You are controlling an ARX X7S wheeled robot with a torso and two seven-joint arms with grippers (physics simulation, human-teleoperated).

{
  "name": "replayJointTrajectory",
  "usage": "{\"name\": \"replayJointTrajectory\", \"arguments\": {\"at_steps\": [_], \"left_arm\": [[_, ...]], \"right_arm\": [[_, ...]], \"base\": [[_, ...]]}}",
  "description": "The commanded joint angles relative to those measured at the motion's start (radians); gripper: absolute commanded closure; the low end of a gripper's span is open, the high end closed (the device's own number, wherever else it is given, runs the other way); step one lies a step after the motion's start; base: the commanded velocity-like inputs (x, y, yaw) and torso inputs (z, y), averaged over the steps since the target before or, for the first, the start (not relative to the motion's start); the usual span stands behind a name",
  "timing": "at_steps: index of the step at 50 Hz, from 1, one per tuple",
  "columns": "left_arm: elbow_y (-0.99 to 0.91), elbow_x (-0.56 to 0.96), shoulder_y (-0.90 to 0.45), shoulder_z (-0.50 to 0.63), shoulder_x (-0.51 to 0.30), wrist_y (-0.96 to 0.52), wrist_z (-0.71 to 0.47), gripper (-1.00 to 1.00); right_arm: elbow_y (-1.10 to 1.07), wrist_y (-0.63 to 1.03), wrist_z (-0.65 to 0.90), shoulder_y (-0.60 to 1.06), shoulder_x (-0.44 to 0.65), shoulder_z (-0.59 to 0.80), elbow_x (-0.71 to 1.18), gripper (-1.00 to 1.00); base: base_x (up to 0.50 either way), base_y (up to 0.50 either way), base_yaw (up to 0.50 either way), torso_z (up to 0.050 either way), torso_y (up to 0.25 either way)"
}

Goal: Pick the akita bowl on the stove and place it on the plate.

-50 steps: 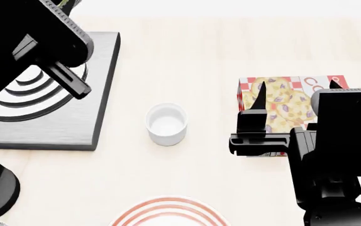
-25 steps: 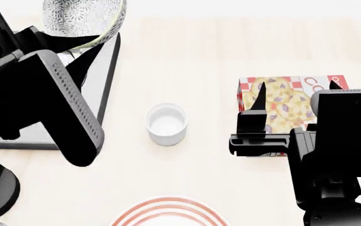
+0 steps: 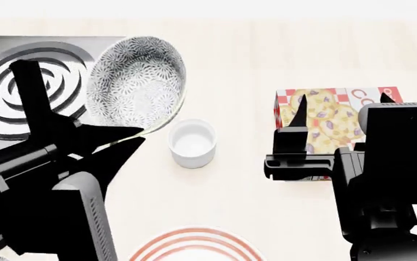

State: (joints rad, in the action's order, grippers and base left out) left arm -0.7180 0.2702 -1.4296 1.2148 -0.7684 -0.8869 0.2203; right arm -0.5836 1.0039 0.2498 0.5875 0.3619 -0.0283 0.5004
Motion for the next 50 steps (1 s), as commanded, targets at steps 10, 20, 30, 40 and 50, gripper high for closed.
{"name": "replayJointTrajectory", "arguments": {"at_steps": [10,20,30,40,50], "left_arm": [[-0.085,-0.084,-0.005,0.126,-0.039,0.060,0.072,1.00],[-0.095,-0.104,-0.013,0.162,-0.024,0.044,0.088,1.00],[-0.133,-0.137,-0.013,0.230,-0.020,0.026,0.113,1.00],[-0.151,-0.161,-0.004,0.271,-0.026,0.023,0.118,1.00],[-0.179,-0.194,0.012,0.326,-0.028,-0.002,0.115,1.00]], "right_arm": [[0.001,-0.002,0.006,0.001,0.004,0.003,0.007,-1.00],[0.008,-0.012,0.005,-0.002,0.006,0.004,0.008,-1.00],[0.003,-0.006,0.010,0.000,0.008,0.003,0.014,-1.00],[0.003,-0.005,0.013,0.001,0.009,0.005,0.017,-1.00],[0.006,-0.012,0.014,-0.003,0.012,0.007,0.019,-1.00]], "base": [[0.00,0.00,0.00,0.000,0.000],[0.00,0.00,0.00,0.000,0.000],[0.00,0.00,0.00,0.000,0.001],[0.00,0.00,0.00,0.000,0.000],[0.00,0.00,0.00,0.000,0.001]]}}
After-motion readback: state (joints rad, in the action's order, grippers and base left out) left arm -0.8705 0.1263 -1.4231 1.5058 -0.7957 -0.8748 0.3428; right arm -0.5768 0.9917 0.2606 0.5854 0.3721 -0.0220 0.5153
